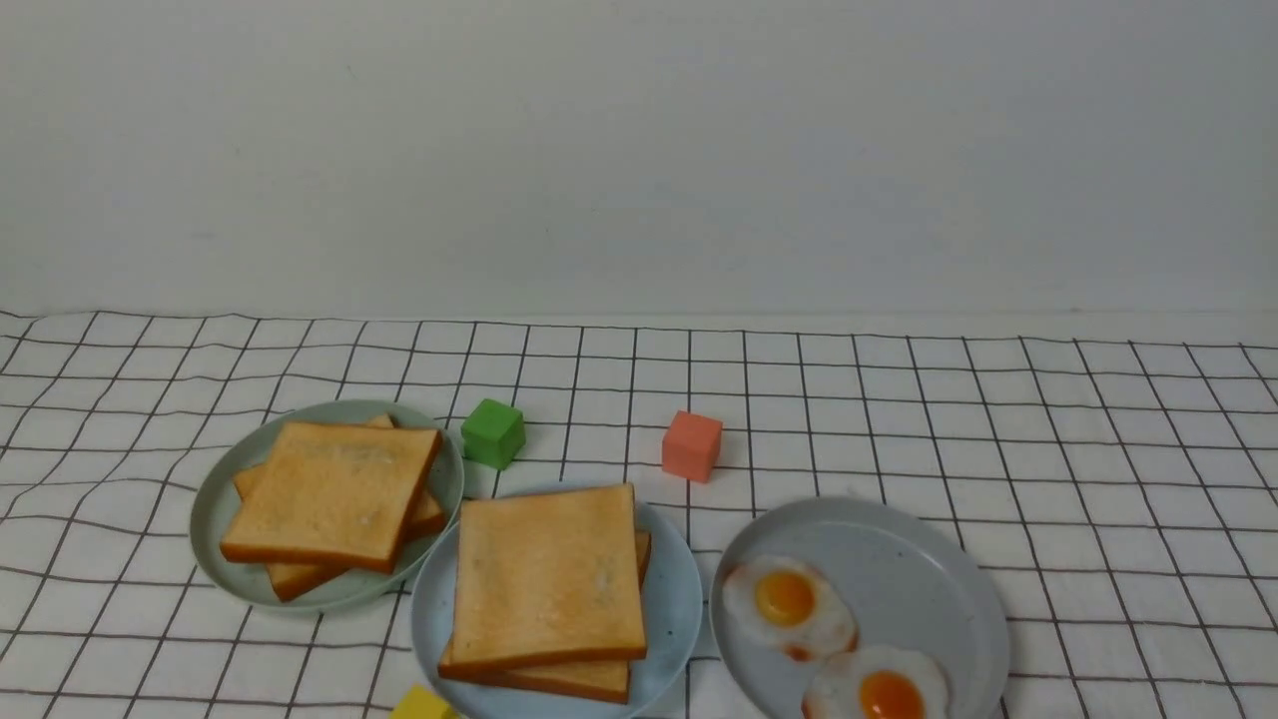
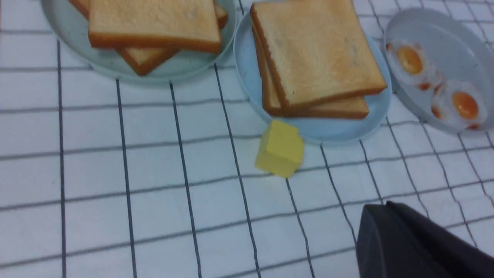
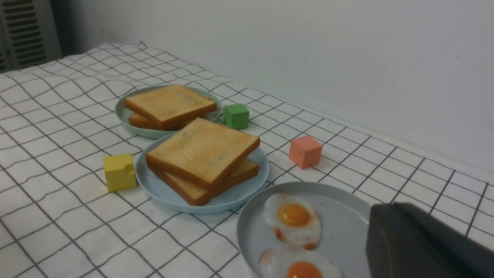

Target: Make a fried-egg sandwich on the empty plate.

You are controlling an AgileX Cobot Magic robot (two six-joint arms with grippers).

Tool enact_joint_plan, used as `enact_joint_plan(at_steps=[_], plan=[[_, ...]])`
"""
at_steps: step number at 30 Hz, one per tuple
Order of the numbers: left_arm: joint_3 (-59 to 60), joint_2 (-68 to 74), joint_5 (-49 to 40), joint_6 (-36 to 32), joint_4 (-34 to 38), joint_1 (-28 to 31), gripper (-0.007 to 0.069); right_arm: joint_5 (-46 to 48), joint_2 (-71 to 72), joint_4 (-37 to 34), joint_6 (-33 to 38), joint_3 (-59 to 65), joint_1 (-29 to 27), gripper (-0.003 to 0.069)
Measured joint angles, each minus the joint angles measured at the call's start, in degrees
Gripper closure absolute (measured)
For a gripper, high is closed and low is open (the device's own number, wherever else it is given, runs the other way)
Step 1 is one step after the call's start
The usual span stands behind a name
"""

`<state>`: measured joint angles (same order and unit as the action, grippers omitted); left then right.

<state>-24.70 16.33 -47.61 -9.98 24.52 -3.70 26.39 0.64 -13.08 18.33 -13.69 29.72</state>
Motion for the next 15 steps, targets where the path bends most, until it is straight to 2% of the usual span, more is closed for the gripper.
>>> enact_joint_plan(at_steps=[7,15], plan=[[0.1,-6.8,7.1,-0.1,1.9,0.0,0.0638,-0.1,0.0,0.0,0.0,1.1,0.0,0.0660],[0.2,-7.0,7.5,-0.1,2.1,0.0,0.0638,0.4,0.0,0.1,0.0,2.0,0.0,0.0654]])
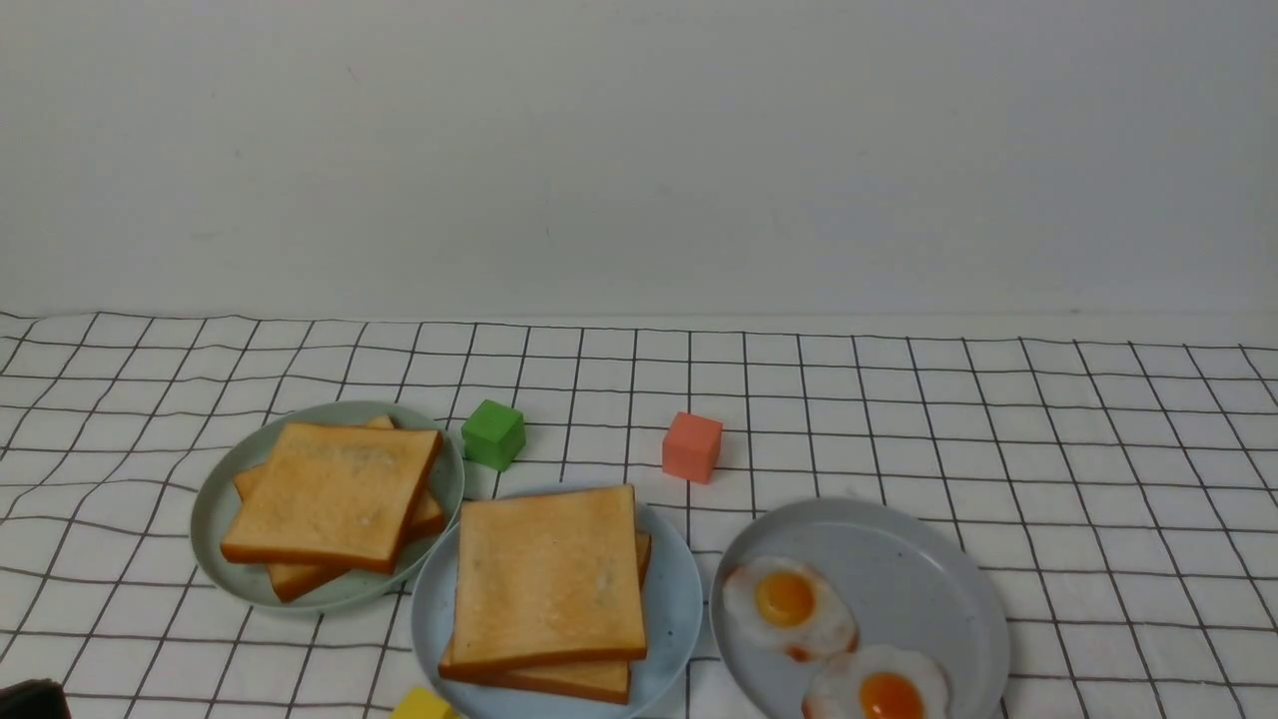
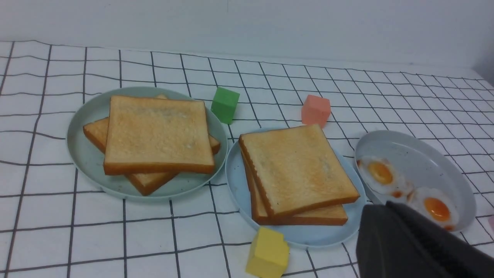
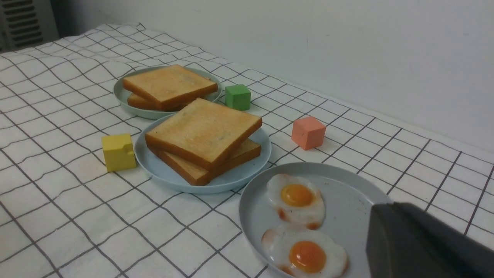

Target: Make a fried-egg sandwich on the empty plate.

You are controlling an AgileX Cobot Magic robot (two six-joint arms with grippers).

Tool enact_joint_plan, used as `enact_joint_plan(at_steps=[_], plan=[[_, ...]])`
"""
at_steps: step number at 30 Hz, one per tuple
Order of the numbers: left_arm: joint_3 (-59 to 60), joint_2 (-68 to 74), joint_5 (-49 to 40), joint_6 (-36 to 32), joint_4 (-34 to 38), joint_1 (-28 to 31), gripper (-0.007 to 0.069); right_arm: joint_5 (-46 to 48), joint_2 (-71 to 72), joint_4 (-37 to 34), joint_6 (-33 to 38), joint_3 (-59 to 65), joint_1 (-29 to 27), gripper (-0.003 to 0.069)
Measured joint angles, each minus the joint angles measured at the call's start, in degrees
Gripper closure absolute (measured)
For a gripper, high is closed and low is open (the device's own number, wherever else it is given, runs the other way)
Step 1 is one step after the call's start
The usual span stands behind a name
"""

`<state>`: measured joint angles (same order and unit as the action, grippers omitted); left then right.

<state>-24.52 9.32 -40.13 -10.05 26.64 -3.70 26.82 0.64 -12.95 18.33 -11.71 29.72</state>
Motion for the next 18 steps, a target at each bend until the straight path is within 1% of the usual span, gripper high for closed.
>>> enact_joint_plan(at_steps=[6,9,12,13,14,16,18], plan=[[0.2,-0.9,0.1,0.0,-0.2,0.0,0.0638,0.3,0.0,0.1,0.0,0.2,0.0,0.0652],[1.4,-3.9,2.3,-0.3,-1.4,-0.8,0.0638,0.3,0.0,0.1,0.0,0.2,0.0,0.0652],[6.0,-7.7,11.0,0.8,-4.3,-3.4,0.0638,0.4,0.0,0.1,0.0,0.2,0.0,0.0652],[7.7,-8.4,14.6,2.4,-6.2,-4.1,0.0638,0.4,0.0,0.1,0.0,0.2,0.0,0.0652],[12.0,-9.5,20.1,8.0,-13.0,-5.0,0.0638,0.4,0.0,0.1,0.0,0.2,0.0,0.0652],[16.5,-9.9,25.2,16.9,-20.9,-5.5,0.0638,0.4,0.0,0.1,0.0,0.2,0.0,0.0652],[20.9,-9.9,27.9,22.7,-27.3,-5.6,0.0638,0.4,0.0,0.1,0.0,0.2,0.0,0.0650]])
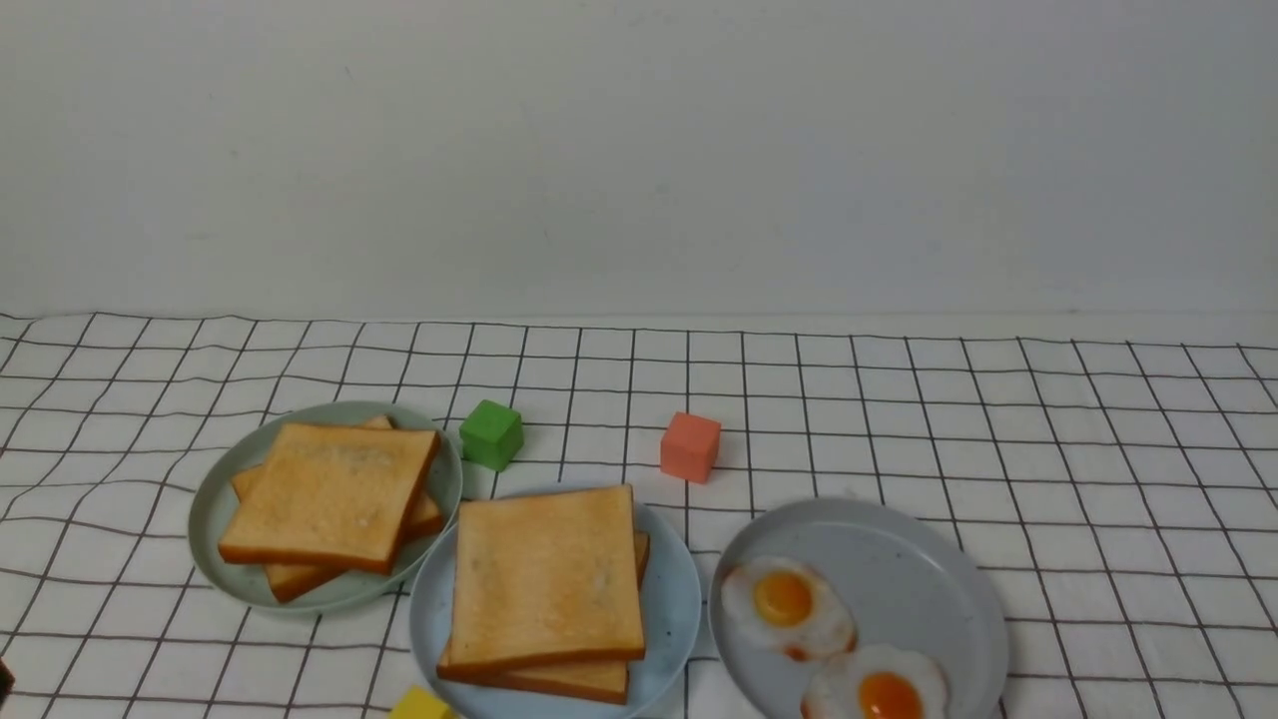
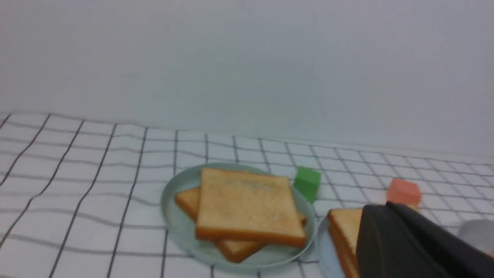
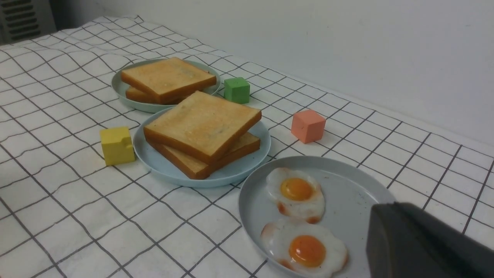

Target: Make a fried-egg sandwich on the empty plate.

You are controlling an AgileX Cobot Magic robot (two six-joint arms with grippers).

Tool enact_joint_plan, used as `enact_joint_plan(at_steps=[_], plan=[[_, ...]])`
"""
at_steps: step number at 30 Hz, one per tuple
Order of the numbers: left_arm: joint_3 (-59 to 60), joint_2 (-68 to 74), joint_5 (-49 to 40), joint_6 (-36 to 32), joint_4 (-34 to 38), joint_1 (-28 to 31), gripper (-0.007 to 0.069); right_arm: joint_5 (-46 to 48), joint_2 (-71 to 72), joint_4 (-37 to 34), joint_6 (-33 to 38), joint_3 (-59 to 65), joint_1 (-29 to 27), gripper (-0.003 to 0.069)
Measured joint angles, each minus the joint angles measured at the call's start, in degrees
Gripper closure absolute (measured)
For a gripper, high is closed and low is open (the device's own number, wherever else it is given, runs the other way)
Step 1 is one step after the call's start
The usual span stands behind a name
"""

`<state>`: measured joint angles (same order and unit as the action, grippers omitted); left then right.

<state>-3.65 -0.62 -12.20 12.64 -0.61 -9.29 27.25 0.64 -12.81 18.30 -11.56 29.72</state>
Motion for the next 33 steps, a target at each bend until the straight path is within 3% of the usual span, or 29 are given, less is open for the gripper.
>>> enact_joint_plan(at_steps=[2,5,10,17,23,33], plan=[[3.6,0.0,2.0,3.5,-3.5,-0.1,0.0638,0.0,0.0,0.1,0.0,0.0,0.0,0.0648],[5.0,0.0,1.0,3.4,-3.5,-0.8,0.0638,0.0,0.0,0.1,0.0,0.0,0.0,0.0645],[5.3,0.0,-11.0,-6.5,2.2,-2.3,0.0638,0.0,0.0,0.1,0.0,0.0,0.0,0.0643],[5.3,0.0,-9.8,-8.6,4.4,-2.2,0.0637,0.0,0.0,0.0,0.0,0.0,0.0,0.0640],[5.3,0.0,-9.5,-8.7,1.4,1.2,0.0634,0.0,0.0,0.0,0.0,0.0,0.0,0.0633],[5.3,0.0,-9.5,-8.7,-0.7,1.5,0.0628,0.0,0.0,0.0,0.0,0.0,0.0,0.0622]])
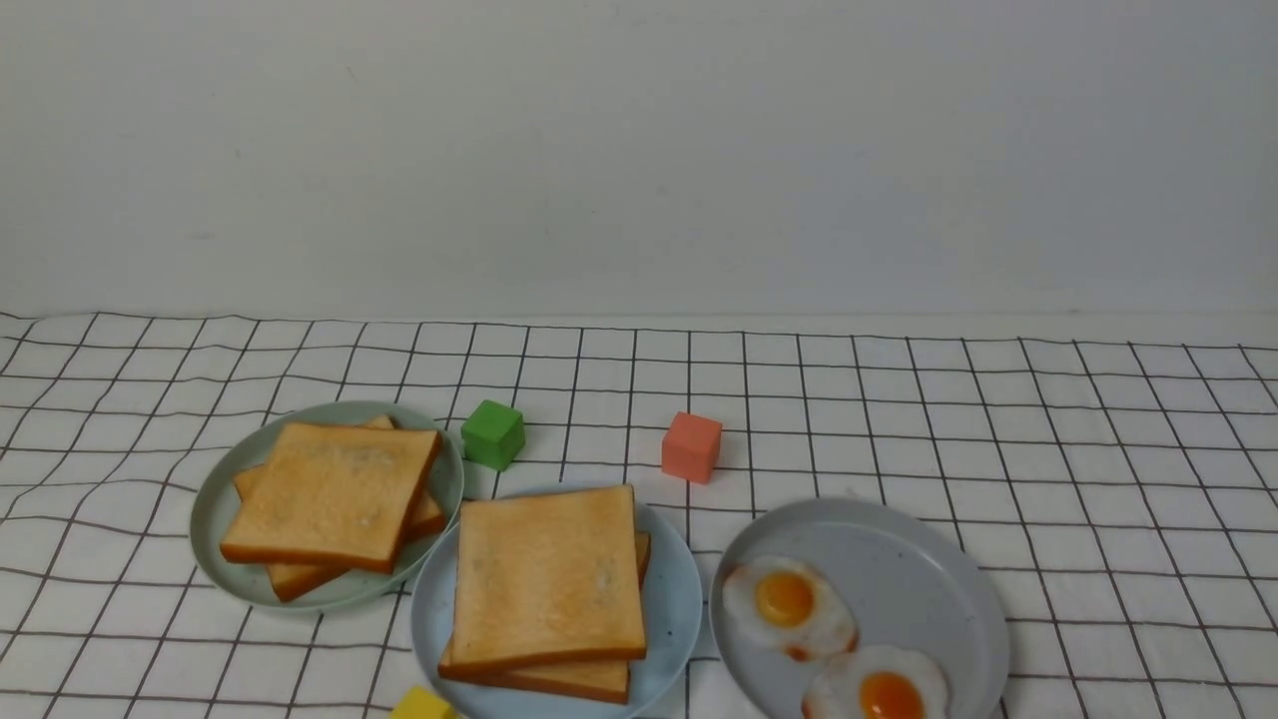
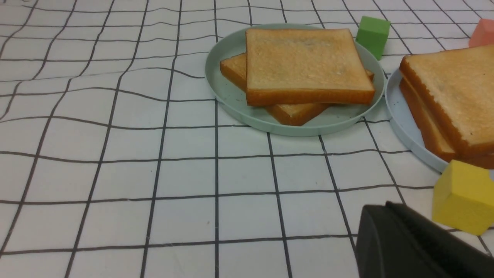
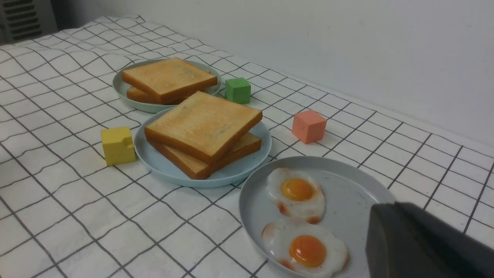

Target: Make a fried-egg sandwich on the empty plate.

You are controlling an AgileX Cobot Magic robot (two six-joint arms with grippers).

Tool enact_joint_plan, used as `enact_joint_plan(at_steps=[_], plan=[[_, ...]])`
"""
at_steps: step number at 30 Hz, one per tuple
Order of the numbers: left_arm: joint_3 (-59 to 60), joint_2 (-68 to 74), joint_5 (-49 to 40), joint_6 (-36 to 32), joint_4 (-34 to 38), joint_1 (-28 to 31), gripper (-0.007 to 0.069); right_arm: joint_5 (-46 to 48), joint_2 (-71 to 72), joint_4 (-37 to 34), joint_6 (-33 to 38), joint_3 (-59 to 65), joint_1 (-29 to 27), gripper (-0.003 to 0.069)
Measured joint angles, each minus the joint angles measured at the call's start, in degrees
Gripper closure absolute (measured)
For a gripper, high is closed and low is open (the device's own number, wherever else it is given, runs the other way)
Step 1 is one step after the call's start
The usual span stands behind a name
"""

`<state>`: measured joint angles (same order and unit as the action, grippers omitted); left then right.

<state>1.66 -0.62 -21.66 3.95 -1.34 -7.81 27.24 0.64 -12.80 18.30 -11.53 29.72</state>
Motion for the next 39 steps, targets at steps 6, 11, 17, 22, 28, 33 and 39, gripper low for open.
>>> enact_joint_plan(at_steps=[6,11,17,22,28,33,39], plan=[[0.0,0.0,0.0,0.0,0.0,0.0,0.0627,0.0,0.0,0.0,0.0,0.0,0.0,0.0613],[0.0,0.0,0.0,-0.2,0.0,0.0,0.0627,0.0,0.0,0.0,0.0,0.0,0.0,0.0606],[0.0,0.0,0.0,-0.2,0.0,0.0,0.0625,-0.1,0.0,0.0,0.0,0.0,-6.9,0.0596],[0.0,0.0,0.0,-0.2,0.0,0.0,0.0624,-0.4,0.0,0.4,-3.4,0.0,-19.2,0.0592],[0.0,0.0,0.0,-0.2,0.0,0.0,0.0624,4.5,0.0,8.5,-15.9,2.6,-27.2,0.0580],[0.0,0.0,0.0,-0.2,0.0,0.0,0.0624,0.2,0.0,12.2,-18.7,8.5,-27.4,0.0574],[0.0,0.0,0.0,-0.2,0.0,0.0,0.0624,-4.0,0.0,11.2,-20.2,12.3,-27.4,0.0567]])
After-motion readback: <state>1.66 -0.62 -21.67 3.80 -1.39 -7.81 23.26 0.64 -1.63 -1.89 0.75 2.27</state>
